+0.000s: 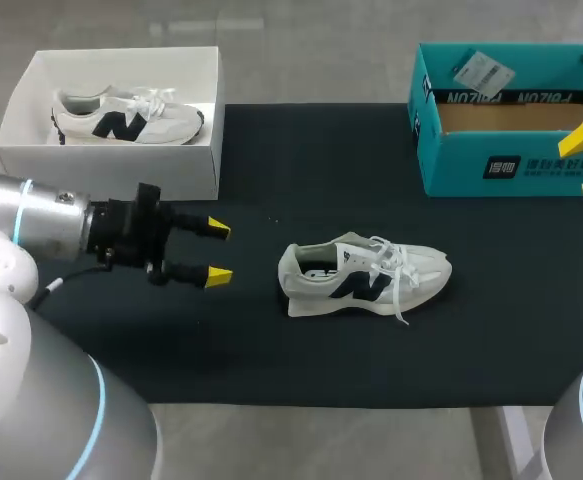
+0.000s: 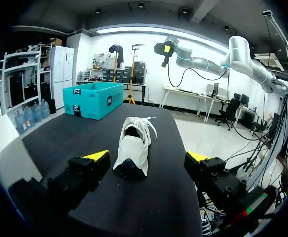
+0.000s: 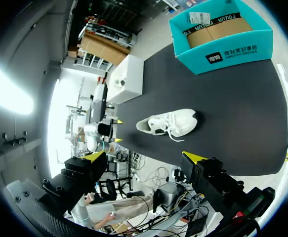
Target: Take the shoe out of the shoebox, open the shoe tongue, remove and reinsert the insole, then place the shoe into the shoebox
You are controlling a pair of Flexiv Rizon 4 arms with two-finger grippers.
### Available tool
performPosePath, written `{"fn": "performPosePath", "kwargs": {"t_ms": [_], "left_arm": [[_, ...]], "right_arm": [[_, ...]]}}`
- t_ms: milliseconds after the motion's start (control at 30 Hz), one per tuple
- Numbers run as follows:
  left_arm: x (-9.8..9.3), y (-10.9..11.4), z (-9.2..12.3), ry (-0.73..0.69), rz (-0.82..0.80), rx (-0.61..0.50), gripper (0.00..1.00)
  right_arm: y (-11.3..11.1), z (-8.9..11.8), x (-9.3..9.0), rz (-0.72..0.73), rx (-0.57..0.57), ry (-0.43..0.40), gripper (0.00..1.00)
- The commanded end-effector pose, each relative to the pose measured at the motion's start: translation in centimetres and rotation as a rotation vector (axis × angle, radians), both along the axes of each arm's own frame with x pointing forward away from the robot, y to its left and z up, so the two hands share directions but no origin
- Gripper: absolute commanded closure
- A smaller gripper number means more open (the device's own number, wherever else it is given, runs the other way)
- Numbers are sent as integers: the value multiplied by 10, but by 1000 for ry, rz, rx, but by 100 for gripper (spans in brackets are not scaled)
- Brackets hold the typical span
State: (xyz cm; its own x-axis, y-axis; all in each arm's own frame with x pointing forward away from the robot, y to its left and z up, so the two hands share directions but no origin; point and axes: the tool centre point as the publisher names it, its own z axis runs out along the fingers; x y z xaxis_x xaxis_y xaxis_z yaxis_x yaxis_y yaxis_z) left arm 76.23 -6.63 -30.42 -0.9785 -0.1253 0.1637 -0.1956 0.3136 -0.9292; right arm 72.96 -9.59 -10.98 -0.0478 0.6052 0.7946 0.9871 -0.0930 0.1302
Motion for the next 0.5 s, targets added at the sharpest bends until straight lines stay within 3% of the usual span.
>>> {"fn": "performPosePath", "kwargs": {"t_ms": [33,500], "left_arm": [[-6,-4,-13,-86,210,-1,0],[-4,-5,-24,-138,32,73,0]], "right_arm": [[0,0,0,-1,-1,1,0],[0,0,0,-1,-1,1,0]]}}
